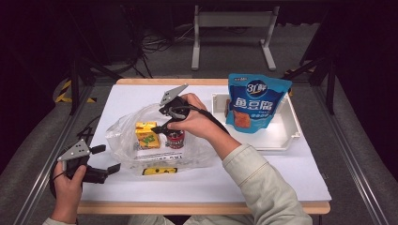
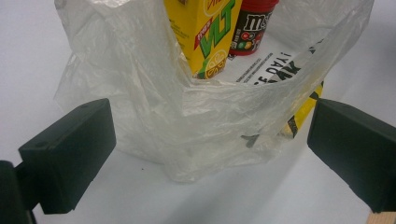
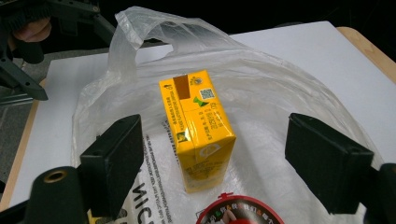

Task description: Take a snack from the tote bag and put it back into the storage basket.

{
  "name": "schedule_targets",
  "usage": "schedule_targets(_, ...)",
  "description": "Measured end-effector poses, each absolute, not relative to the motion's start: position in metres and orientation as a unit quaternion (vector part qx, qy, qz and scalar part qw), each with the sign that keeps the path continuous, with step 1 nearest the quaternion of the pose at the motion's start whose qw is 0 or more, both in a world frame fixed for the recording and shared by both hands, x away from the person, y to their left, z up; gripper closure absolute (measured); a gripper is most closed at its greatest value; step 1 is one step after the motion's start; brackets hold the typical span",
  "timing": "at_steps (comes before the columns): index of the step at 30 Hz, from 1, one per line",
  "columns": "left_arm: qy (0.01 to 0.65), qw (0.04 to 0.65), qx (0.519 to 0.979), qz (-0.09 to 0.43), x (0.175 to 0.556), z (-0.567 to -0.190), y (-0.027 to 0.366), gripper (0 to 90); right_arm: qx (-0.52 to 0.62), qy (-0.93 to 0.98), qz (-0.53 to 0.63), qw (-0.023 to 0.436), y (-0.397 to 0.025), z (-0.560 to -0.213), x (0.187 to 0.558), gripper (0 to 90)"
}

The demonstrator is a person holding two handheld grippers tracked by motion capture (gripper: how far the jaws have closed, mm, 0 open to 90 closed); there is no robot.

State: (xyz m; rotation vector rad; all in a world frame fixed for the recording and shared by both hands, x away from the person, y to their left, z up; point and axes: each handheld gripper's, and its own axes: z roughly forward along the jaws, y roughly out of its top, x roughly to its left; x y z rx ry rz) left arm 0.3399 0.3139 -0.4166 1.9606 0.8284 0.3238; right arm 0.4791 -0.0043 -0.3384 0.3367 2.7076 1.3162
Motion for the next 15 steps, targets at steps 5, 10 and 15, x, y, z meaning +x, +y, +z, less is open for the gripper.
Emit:
schedule_targets(5,0.339,0.475,0.802,0.132,0.34,-0.417,0.314,1.8,0.11,0.897,0.426,0.054,0.002,-0.344,0.485,19.6)
schedule_targets(10,0.338,0.473,0.803,0.131,0.34,-0.417,0.314,1.8,0.11,0.901,0.417,0.046,0.008,-0.35,0.488,19.6)
schedule_targets(15,0.339,0.475,0.802,0.131,0.34,-0.417,0.315,1.8,0.101,0.912,0.397,0.039,0.014,-0.355,0.491,19.3)
